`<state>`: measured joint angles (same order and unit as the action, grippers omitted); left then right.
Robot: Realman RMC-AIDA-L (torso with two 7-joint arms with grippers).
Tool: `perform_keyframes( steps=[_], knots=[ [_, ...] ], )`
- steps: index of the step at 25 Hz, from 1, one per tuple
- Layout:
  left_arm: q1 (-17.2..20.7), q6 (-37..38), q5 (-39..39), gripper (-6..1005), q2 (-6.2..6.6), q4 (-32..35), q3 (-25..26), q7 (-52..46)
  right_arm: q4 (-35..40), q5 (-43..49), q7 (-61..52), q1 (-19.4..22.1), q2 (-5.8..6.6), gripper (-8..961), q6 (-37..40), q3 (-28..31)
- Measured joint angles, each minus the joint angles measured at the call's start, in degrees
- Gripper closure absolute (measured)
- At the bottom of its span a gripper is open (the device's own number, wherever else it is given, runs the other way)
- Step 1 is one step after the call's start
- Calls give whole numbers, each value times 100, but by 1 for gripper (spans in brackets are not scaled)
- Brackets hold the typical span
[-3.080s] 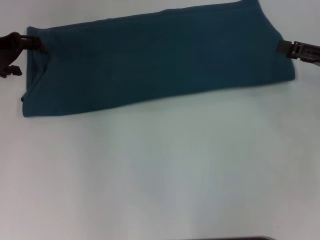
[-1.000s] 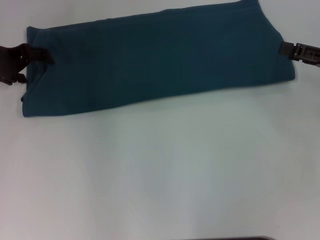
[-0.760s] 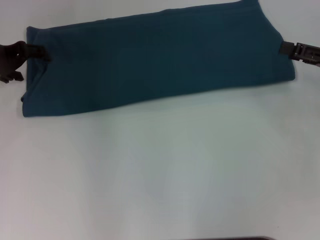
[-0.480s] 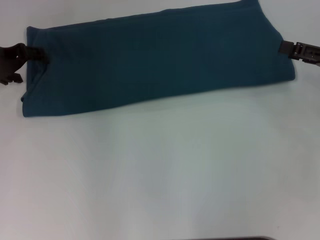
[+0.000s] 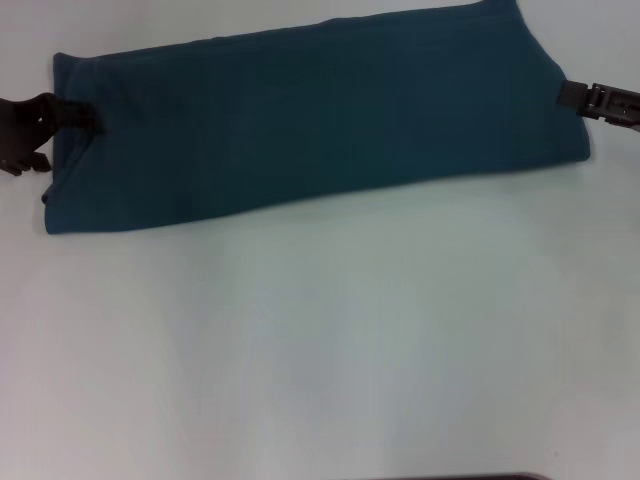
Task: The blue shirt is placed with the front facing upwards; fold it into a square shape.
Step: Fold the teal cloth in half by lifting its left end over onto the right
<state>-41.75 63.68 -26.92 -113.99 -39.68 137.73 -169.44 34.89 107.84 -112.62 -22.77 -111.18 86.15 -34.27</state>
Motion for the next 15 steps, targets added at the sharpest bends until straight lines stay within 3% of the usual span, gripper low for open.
perform_keyframes(
  steps=[15],
  knots=[
    [-73,206,-122,51,-70,20,13,88,0,0,4,-31,5,56,-3,-1]
  ],
)
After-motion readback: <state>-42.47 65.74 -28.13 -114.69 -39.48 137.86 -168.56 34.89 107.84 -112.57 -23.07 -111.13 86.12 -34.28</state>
